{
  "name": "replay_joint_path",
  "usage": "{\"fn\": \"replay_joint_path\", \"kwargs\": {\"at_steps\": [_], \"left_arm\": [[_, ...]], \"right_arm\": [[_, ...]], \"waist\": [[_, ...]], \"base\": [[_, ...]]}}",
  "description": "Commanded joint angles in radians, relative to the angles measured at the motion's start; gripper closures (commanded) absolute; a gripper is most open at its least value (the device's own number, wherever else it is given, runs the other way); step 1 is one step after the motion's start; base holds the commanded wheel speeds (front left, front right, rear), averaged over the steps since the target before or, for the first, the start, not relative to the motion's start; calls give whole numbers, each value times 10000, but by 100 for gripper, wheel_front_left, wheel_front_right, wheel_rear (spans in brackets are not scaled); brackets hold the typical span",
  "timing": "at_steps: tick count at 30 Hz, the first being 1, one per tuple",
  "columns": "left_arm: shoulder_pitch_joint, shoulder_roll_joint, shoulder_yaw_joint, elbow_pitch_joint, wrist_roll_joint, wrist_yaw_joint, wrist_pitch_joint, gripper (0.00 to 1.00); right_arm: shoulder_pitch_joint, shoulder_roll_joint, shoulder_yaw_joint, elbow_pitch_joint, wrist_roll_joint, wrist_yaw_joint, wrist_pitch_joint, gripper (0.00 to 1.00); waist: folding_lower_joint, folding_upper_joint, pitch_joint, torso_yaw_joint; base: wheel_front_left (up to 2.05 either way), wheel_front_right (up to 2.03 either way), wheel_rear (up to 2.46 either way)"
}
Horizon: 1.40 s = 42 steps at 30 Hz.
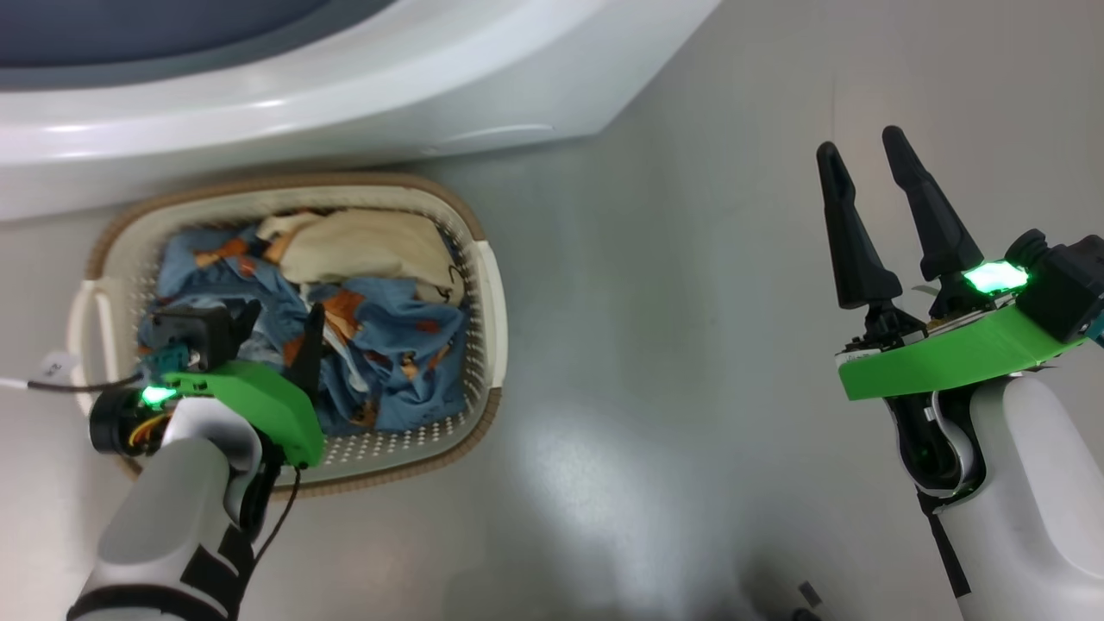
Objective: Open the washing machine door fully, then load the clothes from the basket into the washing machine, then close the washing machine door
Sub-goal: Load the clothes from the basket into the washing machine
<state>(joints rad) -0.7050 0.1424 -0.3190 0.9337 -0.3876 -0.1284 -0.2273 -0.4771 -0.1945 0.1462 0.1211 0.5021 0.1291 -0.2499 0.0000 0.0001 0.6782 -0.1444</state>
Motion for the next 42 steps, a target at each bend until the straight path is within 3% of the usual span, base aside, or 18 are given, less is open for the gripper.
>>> {"fn": "replay_joint_path", "kwargs": {"at_steps": [1,8,23,34,35,36,42], "left_arm": [[-234,314,6,244,-79,-14,-7,0],[-1084,756,-1088,1326,-244,-20,189,0],[-2702,1673,-2294,2660,-618,-22,911,0],[-3434,1827,-3334,2863,-865,-22,1463,0],[-3437,1804,-3386,2877,-960,-22,1534,27],[-3444,1793,-3441,2883,-1042,-22,1573,100],[-3435,1732,-3612,2930,-1499,-23,1354,100]], "right_arm": [[81,31,192,-292,-92,16,-118,0],[-9,216,253,-397,-81,16,-118,0],[-213,779,434,-455,89,16,-118,0],[-371,923,528,-545,40,16,-118,0],[-385,931,548,-539,29,16,-118,0],[-397,935,564,-534,22,16,-118,0],[-446,879,548,-517,2,16,-118,0]], "waist": [[0,-1,550,-400],[0,-1,1058,-937],[0,-1,2169,-2046],[0,-1,2631,-2192],[0,-1,2628,-2189],[0,-1,2620,-2180],[0,-1,2505,-2012]], "base": [[0,0,0],[0,0,0],[0,0,0],[0,0,0],[0,0,0],[0,0,0],[0,0,0]]}}
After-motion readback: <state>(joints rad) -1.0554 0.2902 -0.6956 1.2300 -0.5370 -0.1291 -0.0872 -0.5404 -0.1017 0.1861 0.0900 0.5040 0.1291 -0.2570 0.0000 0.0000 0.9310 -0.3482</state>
